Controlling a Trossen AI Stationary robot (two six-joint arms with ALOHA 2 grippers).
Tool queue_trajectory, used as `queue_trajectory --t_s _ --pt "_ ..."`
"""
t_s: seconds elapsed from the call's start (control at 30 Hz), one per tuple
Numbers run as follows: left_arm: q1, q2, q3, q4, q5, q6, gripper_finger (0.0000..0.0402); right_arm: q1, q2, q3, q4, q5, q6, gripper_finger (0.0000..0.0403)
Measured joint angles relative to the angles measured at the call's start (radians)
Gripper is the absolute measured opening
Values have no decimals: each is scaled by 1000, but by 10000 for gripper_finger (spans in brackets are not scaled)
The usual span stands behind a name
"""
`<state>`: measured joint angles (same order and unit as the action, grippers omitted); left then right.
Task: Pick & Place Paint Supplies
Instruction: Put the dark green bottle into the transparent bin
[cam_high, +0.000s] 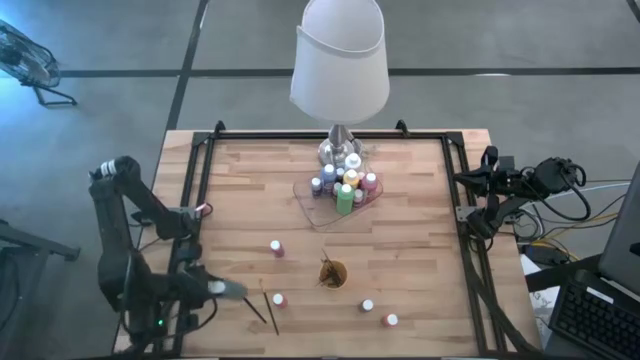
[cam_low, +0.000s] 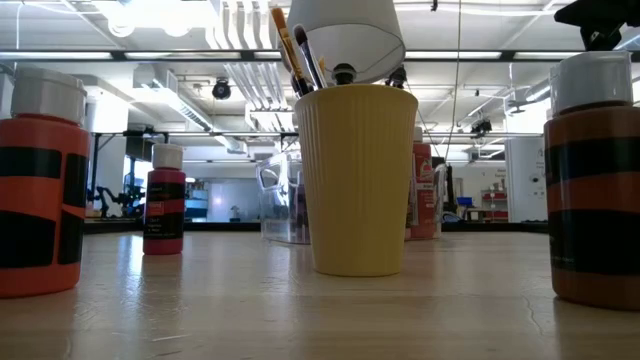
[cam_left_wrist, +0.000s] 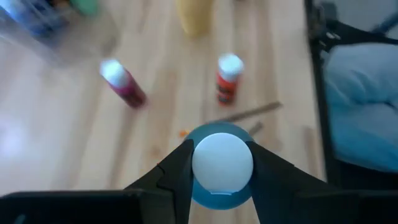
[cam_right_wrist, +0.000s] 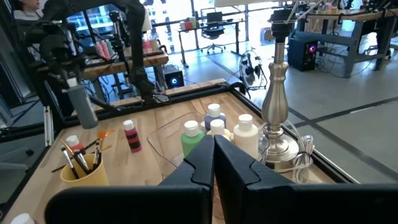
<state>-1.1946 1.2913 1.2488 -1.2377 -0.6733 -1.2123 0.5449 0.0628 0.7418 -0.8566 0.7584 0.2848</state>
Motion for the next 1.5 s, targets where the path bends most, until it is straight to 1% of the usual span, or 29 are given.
queue_trajectory --t_s 0.17,0.4,0.6,0.8,0.87,0.97,1.03,1.13,1.27,1.5 --pt "111 -45 0 -9 -75 155 130 0 0 0 0 0 0 8" --pt "308 -84 44 24 -91 411 130 0 0 0 0 0 0 8" --pt "484 -86 81 143 -92 672 130 0 0 0 0 0 0 8" --pt "677 -85 121 272 -80 887 130 0 0 0 0 0 0 8" --pt "743 -85 125 337 -45 962 130 0 0 0 0 0 0 8" --pt "843 -84 122 439 44 1062 131 0 0 0 0 0 0 8" --pt "908 -73 122 485 98 1100 131 0 0 0 0 0 0 8" --pt "986 -47 122 507 159 1126 131 0 0 0 0 0 0 8" --pt "1058 -10 121 529 210 1140 131 0 0 0 0 0 0 8" --pt "1139 70 121 597 281 1174 131 0 0 0 0 0 0 8"
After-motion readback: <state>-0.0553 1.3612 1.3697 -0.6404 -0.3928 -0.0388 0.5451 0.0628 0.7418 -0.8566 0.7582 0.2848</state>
